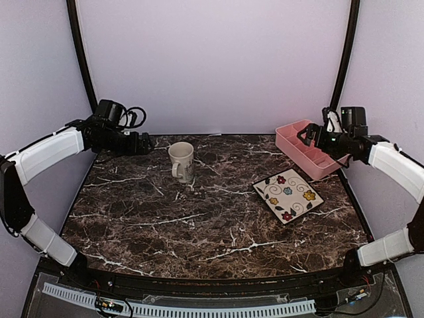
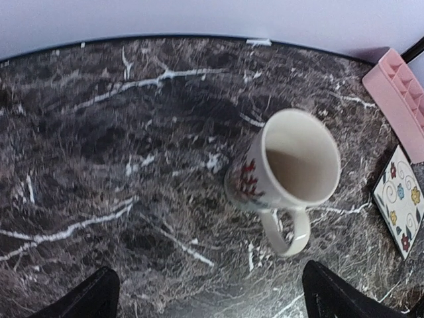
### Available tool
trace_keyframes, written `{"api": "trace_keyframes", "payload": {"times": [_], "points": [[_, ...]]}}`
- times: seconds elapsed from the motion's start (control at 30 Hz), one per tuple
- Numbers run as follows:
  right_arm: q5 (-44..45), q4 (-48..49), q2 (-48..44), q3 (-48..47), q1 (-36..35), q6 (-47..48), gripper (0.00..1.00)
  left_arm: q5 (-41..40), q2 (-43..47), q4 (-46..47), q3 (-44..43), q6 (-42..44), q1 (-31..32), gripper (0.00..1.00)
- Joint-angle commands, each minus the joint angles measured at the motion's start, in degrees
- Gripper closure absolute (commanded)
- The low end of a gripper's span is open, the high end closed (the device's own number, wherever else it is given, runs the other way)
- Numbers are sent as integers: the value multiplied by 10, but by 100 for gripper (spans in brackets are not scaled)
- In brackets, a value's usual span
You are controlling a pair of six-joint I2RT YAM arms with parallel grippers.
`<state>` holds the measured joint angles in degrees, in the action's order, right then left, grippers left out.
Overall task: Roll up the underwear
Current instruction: Reset both arms
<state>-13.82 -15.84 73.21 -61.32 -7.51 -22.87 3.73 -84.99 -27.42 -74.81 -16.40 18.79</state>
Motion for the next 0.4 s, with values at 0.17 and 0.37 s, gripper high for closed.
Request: {"api": "trace_keyframes", "payload": {"times": [0.17,0.37], "points": [[2,60,-53,124,-30,23,0,-13,66,-24,123,-72,4,1],[6,55,-37,106,-31,24,0,-11,64,-14,124,-74,3,1]]}}
